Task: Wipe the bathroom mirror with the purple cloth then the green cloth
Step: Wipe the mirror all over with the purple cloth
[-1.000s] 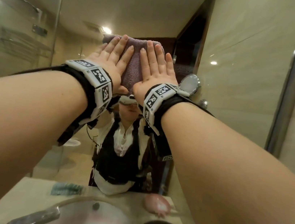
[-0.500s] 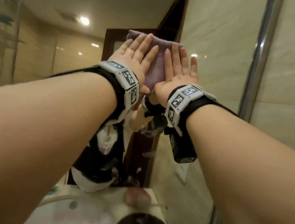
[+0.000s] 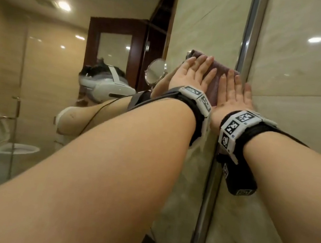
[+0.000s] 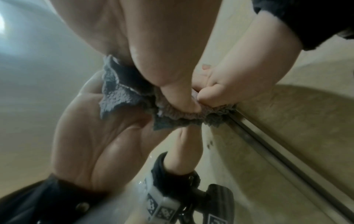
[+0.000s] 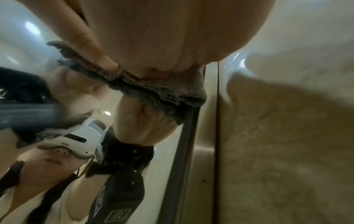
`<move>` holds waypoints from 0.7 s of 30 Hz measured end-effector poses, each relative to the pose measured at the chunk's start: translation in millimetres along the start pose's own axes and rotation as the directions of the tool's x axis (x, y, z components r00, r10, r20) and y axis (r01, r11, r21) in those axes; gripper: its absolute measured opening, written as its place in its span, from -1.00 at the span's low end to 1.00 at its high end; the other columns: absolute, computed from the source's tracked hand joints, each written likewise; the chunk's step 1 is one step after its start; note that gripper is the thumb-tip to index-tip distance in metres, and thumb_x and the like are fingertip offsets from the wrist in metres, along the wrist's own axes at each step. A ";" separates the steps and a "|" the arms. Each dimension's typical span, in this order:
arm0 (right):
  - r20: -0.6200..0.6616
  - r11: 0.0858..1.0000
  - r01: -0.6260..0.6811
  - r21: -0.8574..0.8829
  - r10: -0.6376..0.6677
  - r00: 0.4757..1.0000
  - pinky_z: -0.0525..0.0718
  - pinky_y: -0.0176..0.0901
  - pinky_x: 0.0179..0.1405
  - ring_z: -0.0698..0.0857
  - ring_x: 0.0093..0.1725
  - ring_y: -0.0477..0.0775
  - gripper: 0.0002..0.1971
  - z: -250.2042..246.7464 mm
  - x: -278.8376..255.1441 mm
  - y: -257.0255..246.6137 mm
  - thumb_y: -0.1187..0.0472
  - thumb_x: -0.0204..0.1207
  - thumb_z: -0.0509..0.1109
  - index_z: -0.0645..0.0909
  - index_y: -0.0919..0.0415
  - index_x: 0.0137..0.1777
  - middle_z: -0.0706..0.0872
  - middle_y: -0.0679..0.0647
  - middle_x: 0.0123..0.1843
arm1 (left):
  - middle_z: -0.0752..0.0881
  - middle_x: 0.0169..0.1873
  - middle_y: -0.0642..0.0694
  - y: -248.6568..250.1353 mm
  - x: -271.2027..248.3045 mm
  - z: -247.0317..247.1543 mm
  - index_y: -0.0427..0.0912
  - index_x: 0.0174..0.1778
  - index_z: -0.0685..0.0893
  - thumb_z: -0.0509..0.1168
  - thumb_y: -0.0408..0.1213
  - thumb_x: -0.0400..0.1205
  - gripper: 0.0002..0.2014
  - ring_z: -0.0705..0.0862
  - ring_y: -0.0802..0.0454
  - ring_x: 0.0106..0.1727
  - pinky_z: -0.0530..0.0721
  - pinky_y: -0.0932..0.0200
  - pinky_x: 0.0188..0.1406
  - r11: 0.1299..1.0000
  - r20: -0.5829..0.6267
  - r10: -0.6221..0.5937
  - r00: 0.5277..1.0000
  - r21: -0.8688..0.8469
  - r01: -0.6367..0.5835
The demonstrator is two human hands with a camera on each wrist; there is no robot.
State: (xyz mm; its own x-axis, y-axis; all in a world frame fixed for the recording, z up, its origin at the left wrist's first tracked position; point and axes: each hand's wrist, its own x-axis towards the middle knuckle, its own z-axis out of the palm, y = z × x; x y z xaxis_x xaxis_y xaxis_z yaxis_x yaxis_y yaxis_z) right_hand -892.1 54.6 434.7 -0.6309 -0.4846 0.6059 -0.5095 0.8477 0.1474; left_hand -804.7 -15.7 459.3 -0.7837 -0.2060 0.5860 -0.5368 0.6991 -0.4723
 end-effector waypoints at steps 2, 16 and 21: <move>0.001 1.000 0.012 0.000 -0.012 1.000 -0.45 0.10 0.55 -0.46 0.59 0.14 -0.22 0.1 -0.8 2.5 -0.18 0.65 -0.16 -0.48 0.27 0.58 -0.51 0.15 0.60 | -0.37 0.59 -0.26 2.1 1.3 1.7 -0.24 0.62 -0.33 -0.01 0.21 0.65 -0.12 -0.35 -0.16 0.62 -0.35 -0.04 0.59 1.000 -0.006 -0.011 1.000 0.003 0.011; 0.002 0.992 0.100 0.078 -0.100 0.995 -0.44 0.08 0.56 -0.52 0.56 0.17 -0.18 -13.7 -32.4 -57.2 -0.09 0.62 -0.05 -0.54 0.28 0.55 -0.57 0.19 0.57 | -0.41 0.59 -0.23 -51.7 -52.6 25.5 -0.18 0.62 -0.39 -0.02 0.36 0.55 -0.01 -0.39 -0.11 0.61 -0.40 -0.01 0.53 0.995 0.016 -0.042 0.999 0.093 0.041; -0.041 0.978 0.180 0.101 -0.177 0.983 -0.46 0.10 0.55 -0.52 0.55 0.19 -0.16 -28.7 -51.0 -109.2 -0.08 0.61 -0.02 -0.53 0.27 0.56 -0.57 0.18 0.57 | -0.44 0.58 -0.19 -95.6 -92.3 37.6 -0.15 0.60 -0.43 0.00 0.35 0.56 -0.02 -0.41 -0.09 0.60 -0.42 0.01 0.52 0.988 0.036 -0.115 0.993 0.106 0.110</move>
State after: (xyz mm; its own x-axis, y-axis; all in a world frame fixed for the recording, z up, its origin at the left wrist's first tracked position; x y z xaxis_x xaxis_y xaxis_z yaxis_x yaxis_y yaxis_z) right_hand -787.5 -7.0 410.2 -0.5061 -0.6175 0.6021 -0.6712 0.7204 0.1746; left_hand -692.8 -89.2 425.6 -0.7277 -0.3091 0.6123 -0.6501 0.5954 -0.4721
